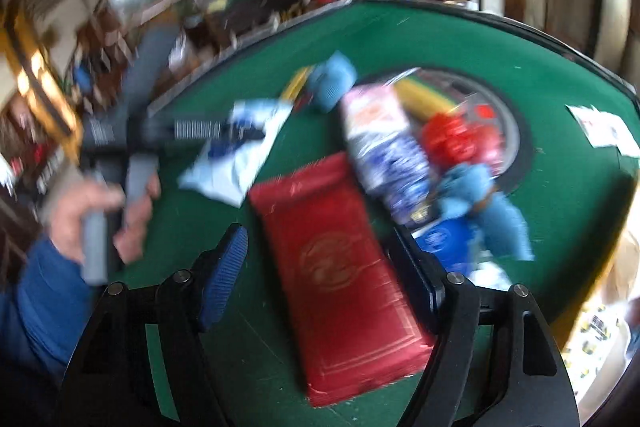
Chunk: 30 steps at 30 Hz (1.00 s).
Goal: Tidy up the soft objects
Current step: 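Grasp the white Deeyeo wipes pack with the left gripper while the right gripper returns to the pile, then grasp the red packet with the right gripper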
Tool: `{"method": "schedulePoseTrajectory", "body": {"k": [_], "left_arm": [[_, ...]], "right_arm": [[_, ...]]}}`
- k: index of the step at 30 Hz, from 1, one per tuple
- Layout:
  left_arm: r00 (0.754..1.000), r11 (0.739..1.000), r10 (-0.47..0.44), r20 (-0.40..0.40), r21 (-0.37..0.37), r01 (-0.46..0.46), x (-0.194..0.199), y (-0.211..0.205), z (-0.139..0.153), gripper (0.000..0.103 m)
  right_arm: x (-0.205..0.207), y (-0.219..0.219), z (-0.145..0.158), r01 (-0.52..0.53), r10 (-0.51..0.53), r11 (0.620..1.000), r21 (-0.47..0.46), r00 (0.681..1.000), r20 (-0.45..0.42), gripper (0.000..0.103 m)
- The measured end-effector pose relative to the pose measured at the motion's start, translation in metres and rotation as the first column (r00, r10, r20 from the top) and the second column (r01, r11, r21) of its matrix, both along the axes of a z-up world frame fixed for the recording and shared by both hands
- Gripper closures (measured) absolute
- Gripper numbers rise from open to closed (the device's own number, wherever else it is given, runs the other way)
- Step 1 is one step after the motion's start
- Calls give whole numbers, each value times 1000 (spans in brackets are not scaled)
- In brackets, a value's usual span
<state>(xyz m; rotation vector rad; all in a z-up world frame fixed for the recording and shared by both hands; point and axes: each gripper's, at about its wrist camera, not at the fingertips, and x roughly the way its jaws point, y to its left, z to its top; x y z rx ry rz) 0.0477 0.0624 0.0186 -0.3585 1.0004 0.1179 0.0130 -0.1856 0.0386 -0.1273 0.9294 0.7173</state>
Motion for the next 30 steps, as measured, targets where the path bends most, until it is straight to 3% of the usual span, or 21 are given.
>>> {"method": "schedulePoseTrajectory", "body": {"k": [4,7,10,12,14,15,16,17,24,30], "left_arm": [[1000,1000,-2,5,20,2,4,-7,-2,38],[1000,999,-6,4,42,6,11,-18,-2,38],[1000,999,-7,5,39,6,10,-13,-1,38],[1000,999,-8,6,42,8,10,-13,-1,38],[1000,998,-14,9,54,13,11,-14,-1,38],[1000,998,-17,9,61,16,11,-15,-1,39],[1000,998,-18,12,63,17,11,-15,-1,40],[1000,998,-18,13,62,17,10,-15,-1,40],[1000,1000,-3,26,9,3,9,-8,0,42],[999,1000,4,42,-28,-3,9,-4,2,45]], "right_arm": [[-5,19,-21,-11,28,980,-198,996,82,29],[3,18,-32,-21,36,978,-208,997,72,18],[-1,22,-36,-41,62,975,-220,994,90,16],[-5,28,-37,-77,92,972,-221,994,60,17],[-16,39,-39,-85,113,958,-274,990,87,24],[-19,42,-37,-86,111,959,-272,991,80,30],[-19,43,-34,-78,101,964,-254,992,78,43],[-18,41,-30,-70,88,971,-227,994,69,46],[-17,38,-24,-55,68,984,-170,995,68,48],[-3,15,-5,27,-26,999,-17,996,80,48]]}}
